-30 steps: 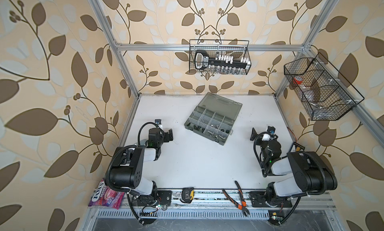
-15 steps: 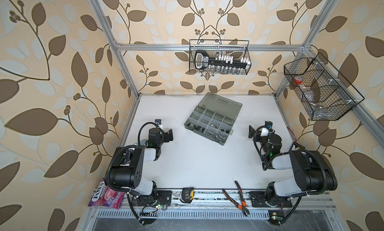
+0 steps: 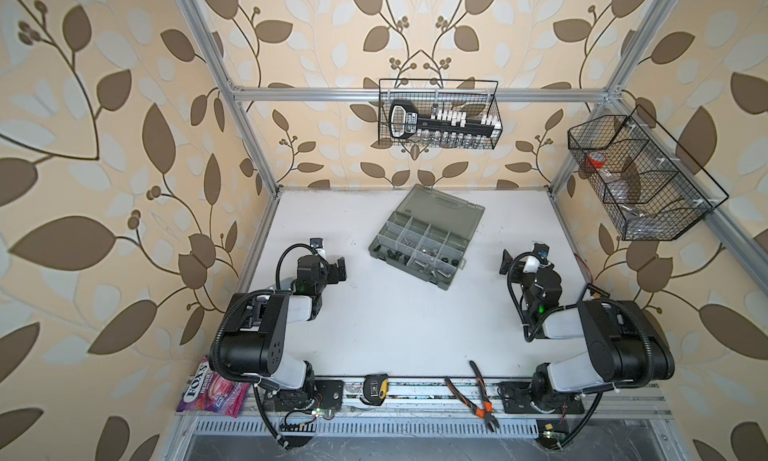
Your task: Sort the screws and nuts into containers
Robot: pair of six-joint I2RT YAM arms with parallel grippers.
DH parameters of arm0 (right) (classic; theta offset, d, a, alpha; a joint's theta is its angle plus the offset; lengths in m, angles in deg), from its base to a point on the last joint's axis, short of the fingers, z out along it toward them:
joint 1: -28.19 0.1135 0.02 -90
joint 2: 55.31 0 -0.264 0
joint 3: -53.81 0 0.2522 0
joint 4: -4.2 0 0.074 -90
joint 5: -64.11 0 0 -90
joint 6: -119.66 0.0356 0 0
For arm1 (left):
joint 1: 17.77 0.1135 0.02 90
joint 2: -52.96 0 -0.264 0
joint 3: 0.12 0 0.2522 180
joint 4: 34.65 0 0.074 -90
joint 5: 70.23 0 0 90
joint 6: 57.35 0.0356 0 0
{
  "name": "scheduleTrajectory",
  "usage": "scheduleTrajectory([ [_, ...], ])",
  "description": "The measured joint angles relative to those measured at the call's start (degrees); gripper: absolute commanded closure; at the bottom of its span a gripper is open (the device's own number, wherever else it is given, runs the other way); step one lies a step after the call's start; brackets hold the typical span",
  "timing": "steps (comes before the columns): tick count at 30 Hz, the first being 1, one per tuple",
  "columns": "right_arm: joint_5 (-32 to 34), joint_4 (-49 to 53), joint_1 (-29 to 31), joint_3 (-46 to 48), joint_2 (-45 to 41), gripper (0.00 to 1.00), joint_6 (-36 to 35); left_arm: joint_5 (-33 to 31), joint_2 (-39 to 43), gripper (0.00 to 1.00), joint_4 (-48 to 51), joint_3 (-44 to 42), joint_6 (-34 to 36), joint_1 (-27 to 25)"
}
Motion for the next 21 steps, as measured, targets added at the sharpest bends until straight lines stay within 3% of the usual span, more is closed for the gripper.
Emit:
scheduleTrajectory([
  [21, 0.68, 0.00, 0.15, 0.00, 0.00, 0.00, 0.00, -0.02, 0.00, 0.01, 0.02, 0.00, 0.00, 0.00],
])
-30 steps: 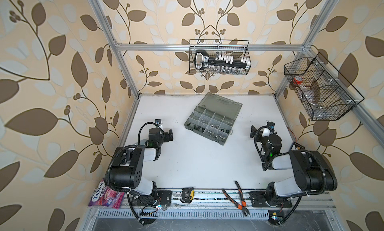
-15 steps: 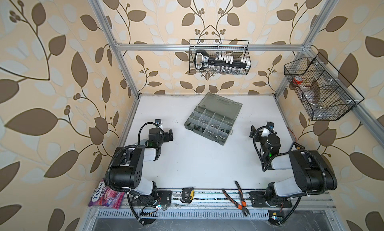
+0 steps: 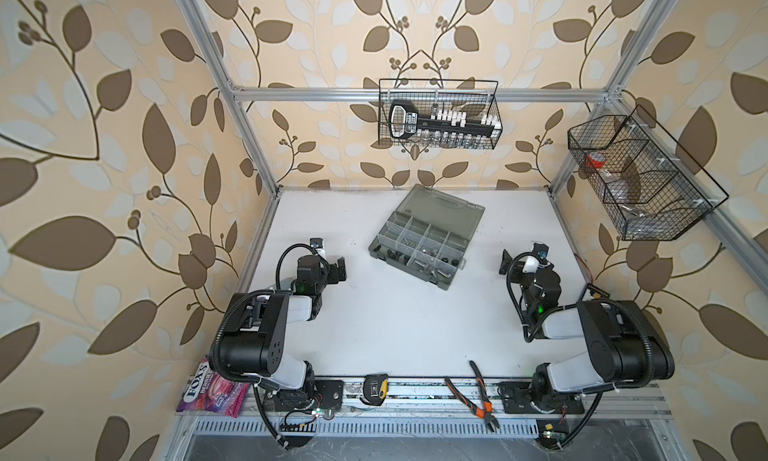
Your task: Sort the screws and nuts into containers
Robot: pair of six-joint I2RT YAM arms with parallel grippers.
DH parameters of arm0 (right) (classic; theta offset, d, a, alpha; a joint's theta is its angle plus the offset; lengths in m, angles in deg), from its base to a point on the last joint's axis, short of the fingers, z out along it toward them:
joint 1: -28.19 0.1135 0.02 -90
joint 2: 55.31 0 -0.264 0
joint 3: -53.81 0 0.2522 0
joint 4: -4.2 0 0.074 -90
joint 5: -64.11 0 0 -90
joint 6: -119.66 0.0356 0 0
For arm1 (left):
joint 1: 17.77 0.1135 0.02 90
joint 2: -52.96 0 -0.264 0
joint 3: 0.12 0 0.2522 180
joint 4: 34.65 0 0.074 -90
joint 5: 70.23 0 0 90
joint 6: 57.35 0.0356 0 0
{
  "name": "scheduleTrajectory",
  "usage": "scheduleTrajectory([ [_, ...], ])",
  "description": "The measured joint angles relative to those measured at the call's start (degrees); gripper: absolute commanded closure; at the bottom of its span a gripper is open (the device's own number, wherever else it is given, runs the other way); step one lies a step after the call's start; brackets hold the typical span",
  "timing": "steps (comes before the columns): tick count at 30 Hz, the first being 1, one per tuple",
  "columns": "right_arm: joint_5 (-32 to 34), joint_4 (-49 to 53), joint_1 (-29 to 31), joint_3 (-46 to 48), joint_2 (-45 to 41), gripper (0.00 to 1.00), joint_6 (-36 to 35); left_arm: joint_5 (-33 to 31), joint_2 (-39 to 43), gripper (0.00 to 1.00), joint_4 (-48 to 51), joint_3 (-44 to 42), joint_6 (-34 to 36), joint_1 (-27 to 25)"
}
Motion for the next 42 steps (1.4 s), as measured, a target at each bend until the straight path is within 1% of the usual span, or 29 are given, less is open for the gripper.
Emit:
scheduleTrajectory([
  [18, -0.04, -0.02, 0.00, 0.00, 0.00, 0.00, -0.07, 0.02, 0.02, 0.01, 0.00, 0.00, 0.00, 0.00],
  [22, -0.20, -2.75, 0.04, 2.19, -0.59, 0.00, -0.44, -0.02, 0.02, 0.01, -0.22, -0.11, -0.02, 0.00],
  [24, 0.76, -3.76, 0.04, 3.54, -0.96, 0.00, -0.26, -0.37, 0.04, 0.01, -0.74, -0.50, -0.07, 0.00],
  [27, 3.52, -3.34, 0.26, 3.17, -0.70, 0.00, 0.33, -1.29, 0.04, 0.01, -0.50, -0.81, -0.17, 0.00],
  [31, 3.96, -2.45, 1.11, 1.55, -0.63, 0.00, 0.17, -1.25, 0.04, 0.01, -0.33, -0.79, -0.07, 0.00],
  [33, 3.39, -2.40, 1.16, 1.46, -0.63, 0.00, -0.24, -0.52, 0.04, 0.01, -0.33, -0.76, 0.04, 0.00],
  [39, -1.90, 0.50, 0.66, 0.28, -0.63, 0.00, -2.01, 0.17, 0.04, 0.01, -0.28, -0.76, 0.26, 0.00],
  [42, -3.37, 1.16, 0.20, -0.15, -0.63, 0.00, -2.21, 0.20, 0.04, 0.01, -0.28, -0.76, 0.42, 0.00],
])
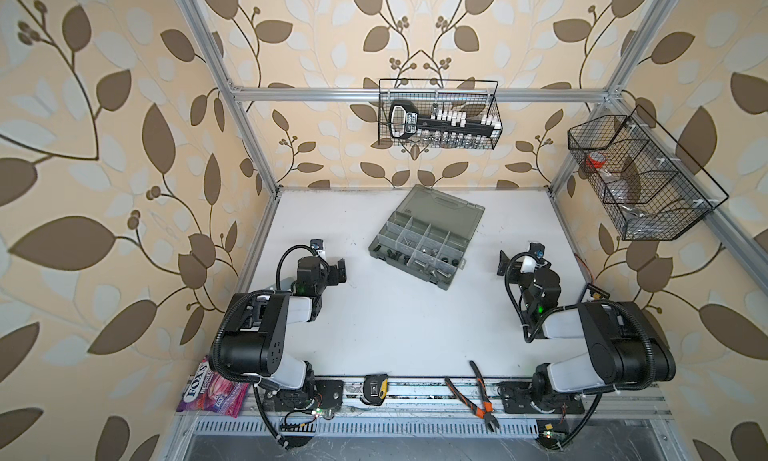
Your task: Sort the screws and nuts into containers
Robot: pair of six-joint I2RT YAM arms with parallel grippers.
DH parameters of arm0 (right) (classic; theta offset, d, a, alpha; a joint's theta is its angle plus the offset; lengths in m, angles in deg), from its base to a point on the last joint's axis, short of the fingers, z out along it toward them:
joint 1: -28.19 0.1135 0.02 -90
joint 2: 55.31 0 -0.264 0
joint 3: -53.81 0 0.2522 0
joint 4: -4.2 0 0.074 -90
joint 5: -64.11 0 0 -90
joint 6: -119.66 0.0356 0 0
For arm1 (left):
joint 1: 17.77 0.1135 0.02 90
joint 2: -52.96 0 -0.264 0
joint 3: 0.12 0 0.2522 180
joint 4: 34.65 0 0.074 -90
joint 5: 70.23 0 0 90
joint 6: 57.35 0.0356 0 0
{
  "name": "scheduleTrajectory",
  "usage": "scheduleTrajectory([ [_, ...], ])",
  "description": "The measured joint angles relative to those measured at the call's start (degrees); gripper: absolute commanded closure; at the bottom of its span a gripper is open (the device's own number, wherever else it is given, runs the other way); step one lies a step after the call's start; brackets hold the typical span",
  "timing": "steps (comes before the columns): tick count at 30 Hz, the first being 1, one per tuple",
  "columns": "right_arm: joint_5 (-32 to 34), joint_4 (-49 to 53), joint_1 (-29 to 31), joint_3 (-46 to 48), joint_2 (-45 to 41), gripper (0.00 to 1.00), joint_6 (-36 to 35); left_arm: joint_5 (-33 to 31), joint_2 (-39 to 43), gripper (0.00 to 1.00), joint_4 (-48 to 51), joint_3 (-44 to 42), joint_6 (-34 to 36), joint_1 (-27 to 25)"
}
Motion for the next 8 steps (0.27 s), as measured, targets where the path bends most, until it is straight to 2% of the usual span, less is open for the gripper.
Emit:
scheduleTrajectory([
  [8, -2.32, 1.20, -0.81, -0.04, 0.13, 0.00, -0.13, 0.00, 0.00, 0.01, 0.00, 0.00, 0.24, -0.02],
])
